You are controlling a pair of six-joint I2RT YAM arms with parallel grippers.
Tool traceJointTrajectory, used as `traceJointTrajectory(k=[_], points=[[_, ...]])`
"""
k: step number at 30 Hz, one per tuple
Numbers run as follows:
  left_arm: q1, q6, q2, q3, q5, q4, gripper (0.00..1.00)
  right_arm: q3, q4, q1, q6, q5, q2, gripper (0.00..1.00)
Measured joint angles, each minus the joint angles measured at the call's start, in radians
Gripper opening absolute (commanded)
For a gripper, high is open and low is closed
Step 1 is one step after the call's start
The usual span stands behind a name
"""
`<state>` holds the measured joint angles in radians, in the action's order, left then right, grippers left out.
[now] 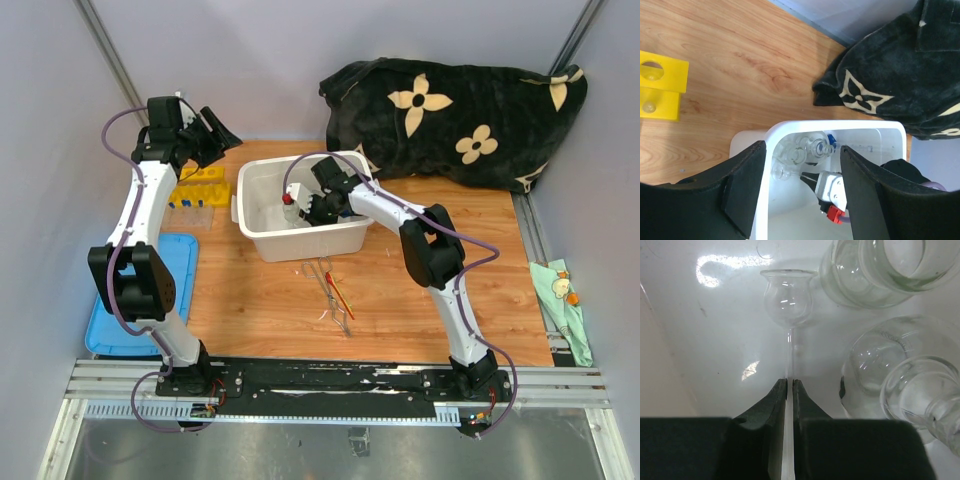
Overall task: Organize the chemistry lab equipment
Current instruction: Place the chemistry item in the storage box.
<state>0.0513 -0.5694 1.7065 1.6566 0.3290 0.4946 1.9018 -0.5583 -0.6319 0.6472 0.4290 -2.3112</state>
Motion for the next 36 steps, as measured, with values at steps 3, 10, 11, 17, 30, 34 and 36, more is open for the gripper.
traceJointTrajectory(k=[3,10,11,17,30,34,36], points=[[0.0,0.0,0.005,0.0,0.002,0.0,0.65,-0.006,0.004,0.0,-0.001,-0.008,-0.001,0.05],[0.0,0.0,0.006,0.0,0.005,0.0,0.65,-0.01,0.012,0.002,-0.011,-0.011,-0.001,0.06],[0.0,0.0,0.006,0.0,0.005,0.0,0.65,-0.01,0.013,0.002,-0.013,-0.011,-0.001,0.07],[0.0,0.0,0.006,0.0,0.006,0.0,0.65,-0.01,0.016,0.002,-0.018,-0.012,-0.001,0.16],[0.0,-0.01,0.023,0.0,0.01,0.0,0.65,-0.016,0.031,0.007,-0.023,-0.013,-0.004,0.24],[0.0,-0.013,0.025,0.0,0.014,0.0,0.65,-0.024,0.036,0.01,-0.022,-0.013,0.002,0.25],[0.0,-0.014,0.026,0.0,0.016,0.0,0.65,-0.032,0.035,0.01,-0.022,-0.013,0.009,0.25]])
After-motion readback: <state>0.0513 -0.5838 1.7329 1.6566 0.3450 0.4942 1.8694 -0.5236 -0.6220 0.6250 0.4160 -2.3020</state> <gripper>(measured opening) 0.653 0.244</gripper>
